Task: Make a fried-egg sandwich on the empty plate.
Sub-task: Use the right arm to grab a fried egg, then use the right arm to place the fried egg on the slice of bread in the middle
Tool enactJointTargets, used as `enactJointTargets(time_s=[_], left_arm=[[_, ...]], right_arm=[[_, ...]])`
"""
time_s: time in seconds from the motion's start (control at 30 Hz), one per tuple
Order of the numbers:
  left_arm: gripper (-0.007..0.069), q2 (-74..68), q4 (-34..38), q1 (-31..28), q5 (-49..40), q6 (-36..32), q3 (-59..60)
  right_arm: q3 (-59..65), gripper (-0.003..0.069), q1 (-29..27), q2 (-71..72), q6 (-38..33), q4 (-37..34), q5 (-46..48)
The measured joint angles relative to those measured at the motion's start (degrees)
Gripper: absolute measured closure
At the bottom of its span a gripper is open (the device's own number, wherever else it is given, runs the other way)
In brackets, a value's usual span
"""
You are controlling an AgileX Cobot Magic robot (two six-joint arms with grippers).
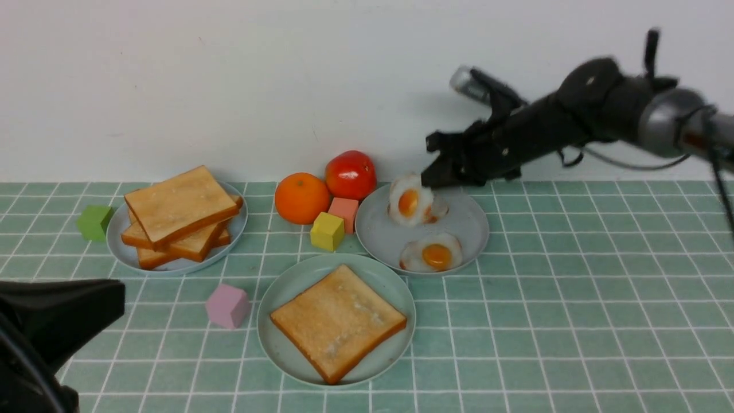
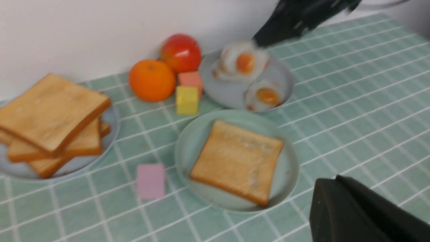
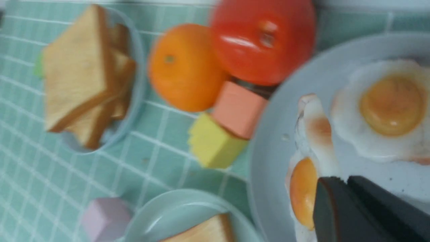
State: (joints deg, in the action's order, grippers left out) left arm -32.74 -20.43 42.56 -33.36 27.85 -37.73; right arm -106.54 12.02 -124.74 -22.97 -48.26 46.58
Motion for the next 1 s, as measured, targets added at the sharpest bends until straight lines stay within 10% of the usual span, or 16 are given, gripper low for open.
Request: enactJointTargets(time_s=[0.33, 1.0], left_arm=[[0.0627, 0.00, -6.01, 0.00, -4.17, 5.54, 0.00], [0.0620, 0.00, -6.06, 0.00, -5.98, 5.98, 0.00]], right_arm=[[7.86, 0.0627, 0.77, 12.56, -1.10, 0.51, 7.38], [30.99, 0.0627, 12.63, 12.22, -16.60, -24.73, -2.71]])
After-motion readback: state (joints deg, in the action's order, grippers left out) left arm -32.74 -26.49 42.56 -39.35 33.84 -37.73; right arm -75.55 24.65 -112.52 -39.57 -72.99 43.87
